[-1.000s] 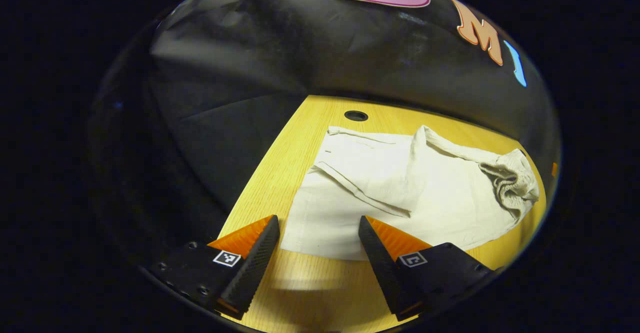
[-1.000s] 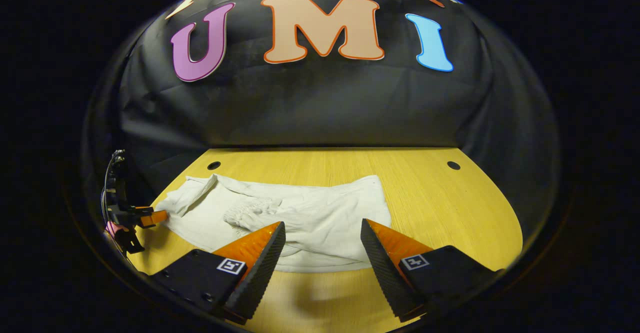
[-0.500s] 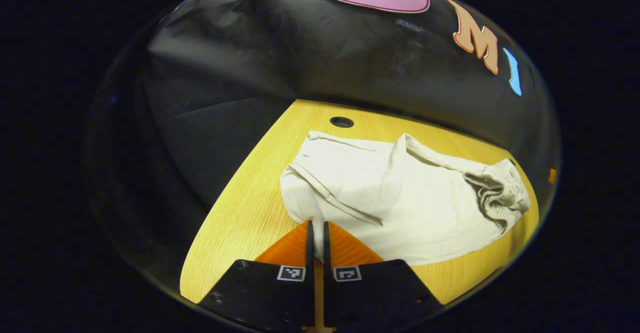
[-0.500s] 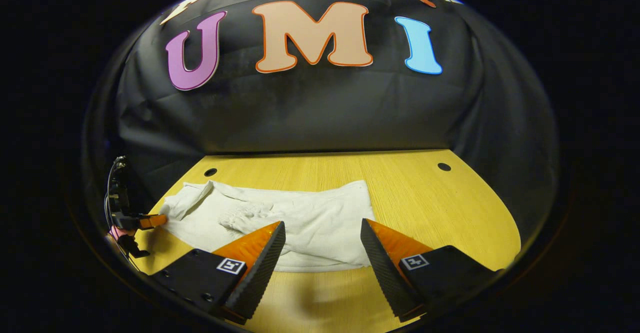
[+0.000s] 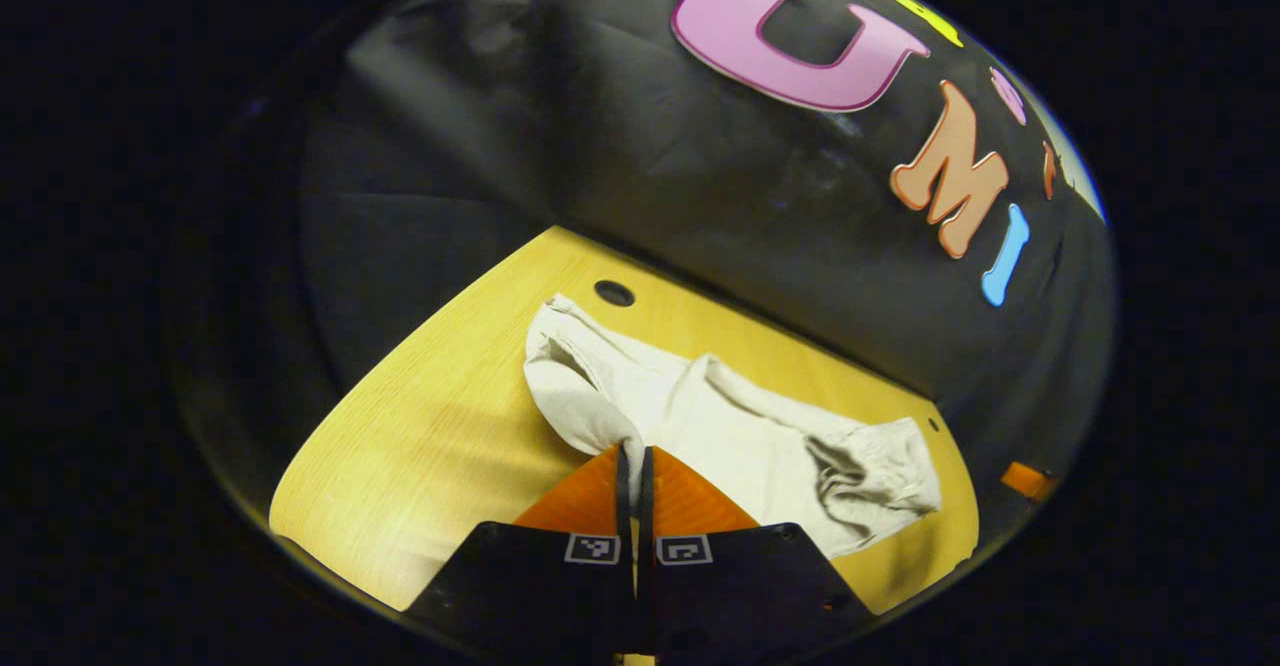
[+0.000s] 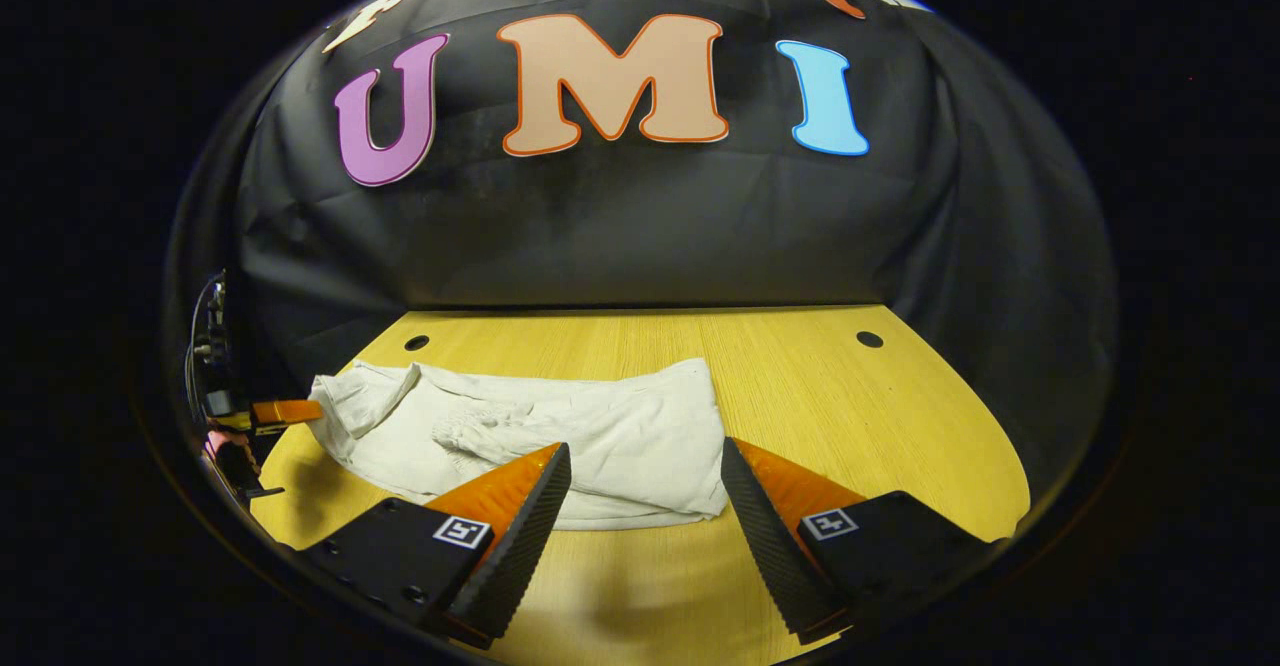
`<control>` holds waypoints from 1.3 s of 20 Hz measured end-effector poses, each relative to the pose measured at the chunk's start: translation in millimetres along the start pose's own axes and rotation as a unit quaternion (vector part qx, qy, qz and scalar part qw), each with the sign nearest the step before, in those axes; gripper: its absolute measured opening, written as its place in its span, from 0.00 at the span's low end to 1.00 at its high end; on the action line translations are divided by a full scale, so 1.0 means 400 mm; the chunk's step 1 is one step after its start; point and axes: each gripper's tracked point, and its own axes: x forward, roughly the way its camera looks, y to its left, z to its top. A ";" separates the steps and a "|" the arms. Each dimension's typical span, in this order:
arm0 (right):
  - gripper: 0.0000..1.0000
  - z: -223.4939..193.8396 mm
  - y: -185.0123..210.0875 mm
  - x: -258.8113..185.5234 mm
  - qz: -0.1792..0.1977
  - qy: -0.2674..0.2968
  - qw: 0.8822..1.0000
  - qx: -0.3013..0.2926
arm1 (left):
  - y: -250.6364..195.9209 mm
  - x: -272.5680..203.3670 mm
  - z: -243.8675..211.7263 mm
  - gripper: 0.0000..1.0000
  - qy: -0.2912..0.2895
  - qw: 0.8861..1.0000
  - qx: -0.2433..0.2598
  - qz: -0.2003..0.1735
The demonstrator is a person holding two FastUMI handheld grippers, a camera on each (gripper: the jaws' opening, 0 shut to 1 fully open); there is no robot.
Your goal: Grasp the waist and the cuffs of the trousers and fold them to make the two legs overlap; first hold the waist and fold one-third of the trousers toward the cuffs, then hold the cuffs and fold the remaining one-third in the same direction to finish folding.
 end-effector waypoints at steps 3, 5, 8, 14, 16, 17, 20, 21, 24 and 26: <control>0.97 0.002 -0.033 -0.009 0.007 -0.003 1.000 0.002 | -0.146 -0.010 0.041 0.00 -0.020 0.999 0.004 -0.043; 0.93 0.006 -0.060 -0.018 0.012 -0.006 1.000 0.000 | -0.259 -0.019 0.064 0.00 -0.030 0.997 0.012 -0.075; 0.97 0.013 -0.107 -0.030 0.021 -0.009 1.000 -0.002 | -0.418 -0.027 0.060 0.00 -0.035 0.991 0.040 -0.125; 0.93 0.009 -0.216 -0.054 0.029 -0.012 0.999 -0.012 | -0.734 -0.027 0.008 0.00 -0.030 0.970 0.138 -0.197; 0.93 0.005 -0.252 -0.058 0.027 -0.011 1.000 -0.010 | -0.804 0.001 -0.053 0.00 -0.014 0.965 0.162 -0.205; 0.97 0.002 -0.272 -0.059 0.025 -0.012 1.000 -0.008 | -0.832 0.025 -0.083 0.00 -0.007 0.964 0.171 -0.205; 0.97 -0.001 -0.318 -0.066 0.019 -0.012 1.000 0.001 | -0.859 0.097 -0.186 0.00 0.024 0.960 0.188 -0.206; 0.97 -0.007 -0.331 -0.066 0.017 -0.012 1.000 0.003 | -0.861 0.110 -0.222 0.00 0.034 0.959 0.191 -0.204; 0.97 -0.016 -0.363 -0.075 0.014 -0.008 1.000 0.000 | -0.881 0.125 -0.334 0.12 0.067 0.953 0.205 -0.214; 0.97 -0.021 -0.372 -0.076 0.015 -0.006 1.000 -0.001 | -0.888 0.130 -0.377 0.64 0.076 0.951 0.215 -0.207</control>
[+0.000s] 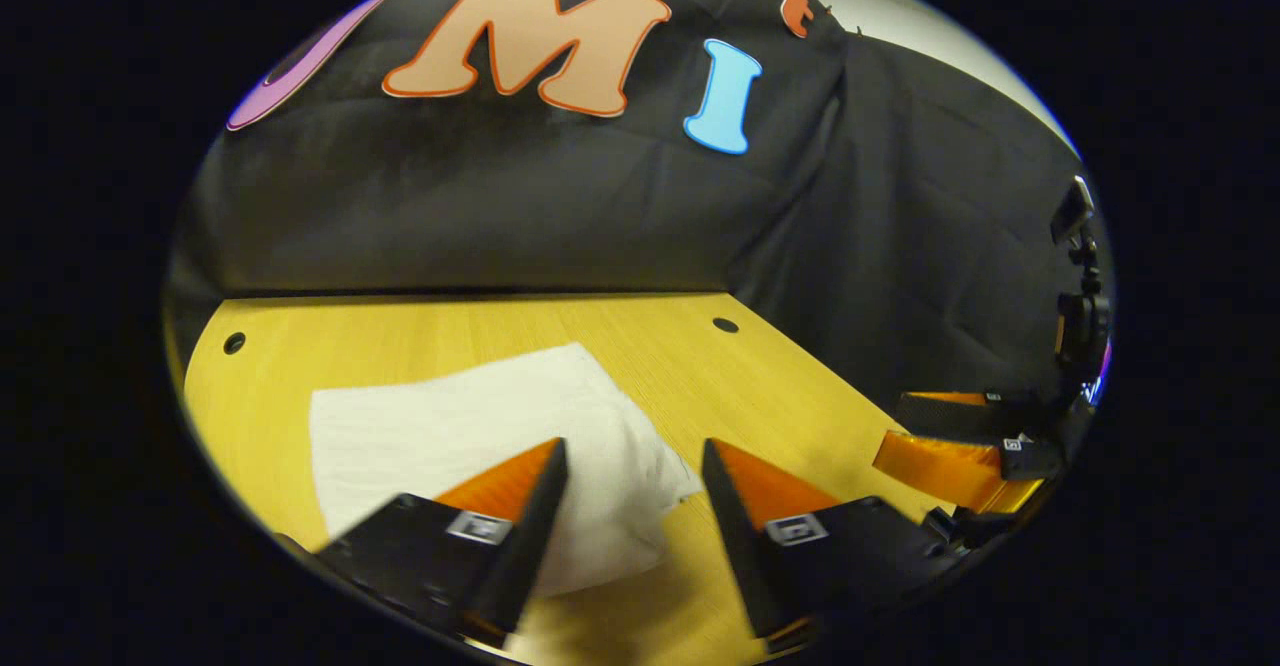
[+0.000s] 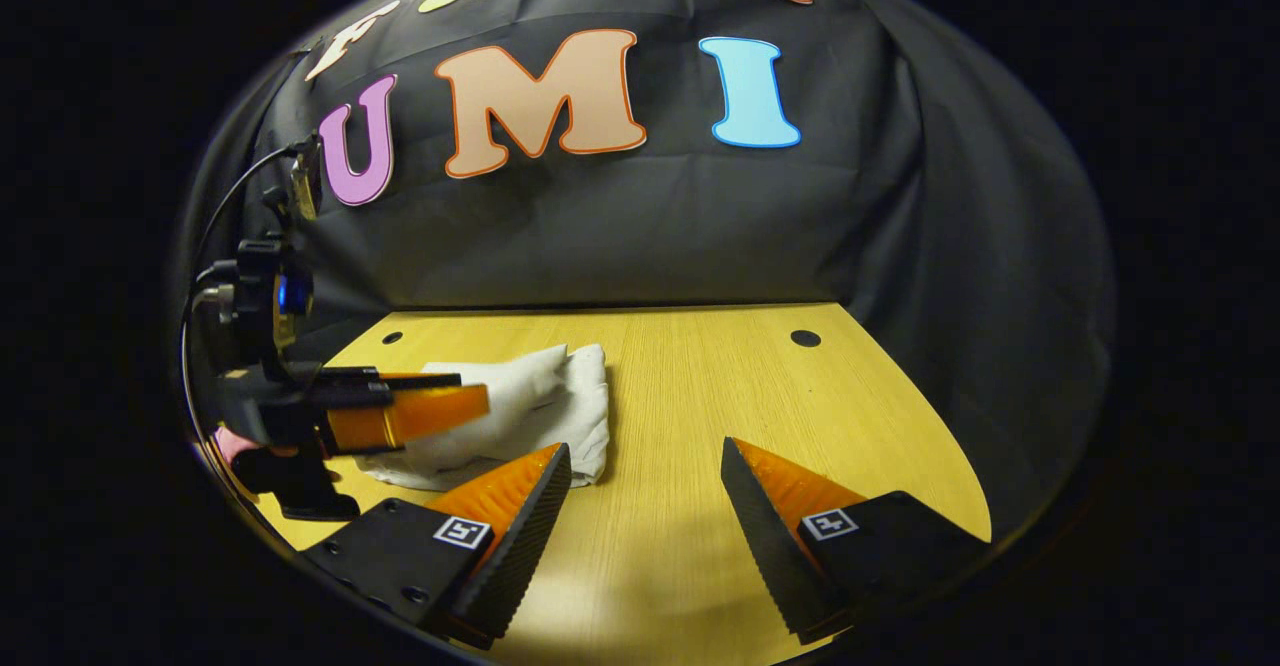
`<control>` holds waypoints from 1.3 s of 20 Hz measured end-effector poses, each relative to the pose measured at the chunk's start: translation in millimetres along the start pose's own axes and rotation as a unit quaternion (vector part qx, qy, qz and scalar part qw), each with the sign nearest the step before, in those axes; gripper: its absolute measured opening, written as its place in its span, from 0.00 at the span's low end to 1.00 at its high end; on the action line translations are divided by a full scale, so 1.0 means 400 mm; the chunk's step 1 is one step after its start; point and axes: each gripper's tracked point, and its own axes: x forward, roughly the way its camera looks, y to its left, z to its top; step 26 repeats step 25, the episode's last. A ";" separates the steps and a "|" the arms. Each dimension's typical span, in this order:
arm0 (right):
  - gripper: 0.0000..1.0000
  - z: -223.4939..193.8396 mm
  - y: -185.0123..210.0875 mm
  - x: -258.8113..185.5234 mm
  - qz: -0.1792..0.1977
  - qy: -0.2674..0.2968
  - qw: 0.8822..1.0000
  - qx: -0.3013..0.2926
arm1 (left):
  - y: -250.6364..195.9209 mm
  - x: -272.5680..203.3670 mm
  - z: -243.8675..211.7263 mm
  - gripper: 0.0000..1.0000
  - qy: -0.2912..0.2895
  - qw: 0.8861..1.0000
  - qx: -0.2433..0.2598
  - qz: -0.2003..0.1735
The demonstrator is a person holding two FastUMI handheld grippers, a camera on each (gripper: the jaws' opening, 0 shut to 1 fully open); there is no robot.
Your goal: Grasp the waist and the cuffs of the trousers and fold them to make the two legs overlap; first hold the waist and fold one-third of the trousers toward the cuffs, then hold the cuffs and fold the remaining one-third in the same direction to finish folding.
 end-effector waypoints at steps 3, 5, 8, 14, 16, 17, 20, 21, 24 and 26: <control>0.97 0.003 0.011 -0.005 0.004 -0.002 1.000 0.003 | -0.009 -0.029 -0.029 0.96 0.006 1.000 0.017 0.017; 0.97 0.001 0.030 -0.008 0.011 -0.003 1.000 0.011 | 0.003 -0.078 -0.018 0.96 0.001 0.999 0.014 0.035; 0.97 0.003 0.071 -0.019 0.022 -0.007 1.000 0.019 | 0.049 -0.156 0.003 0.96 -0.011 0.997 0.005 0.079; 0.97 0.013 0.142 -0.056 0.043 -0.025 0.998 0.033 | 0.176 -0.295 0.011 0.96 -0.016 0.988 0.018 0.150; 0.97 0.020 0.155 -0.068 0.045 -0.036 0.998 0.036 | 0.208 -0.329 -0.003 0.96 -0.015 0.986 0.015 0.163; 0.97 0.024 0.158 -0.073 0.042 -0.041 0.998 0.037 | 0.215 -0.345 -0.006 0.96 -0.017 0.986 0.011 0.165; 0.97 0.029 0.163 -0.087 0.031 -0.049 0.998 0.037 | 0.224 -0.373 -0.020 0.95 -0.016 0.986 -0.007 0.163; 0.97 0.027 0.163 -0.093 0.026 -0.051 0.998 0.037 | 0.219 -0.374 -0.026 0.95 -0.016 0.988 -0.014 0.156; 0.97 0.018 0.165 -0.109 0.014 -0.052 0.998 0.039 | 0.202 -0.393 -0.055 0.96 -0.001 0.991 -0.025 0.130; 0.96 0.017 0.165 -0.113 0.011 -0.053 0.998 0.041 | 0.201 -0.394 -0.060 0.96 0.002 0.992 -0.026 0.124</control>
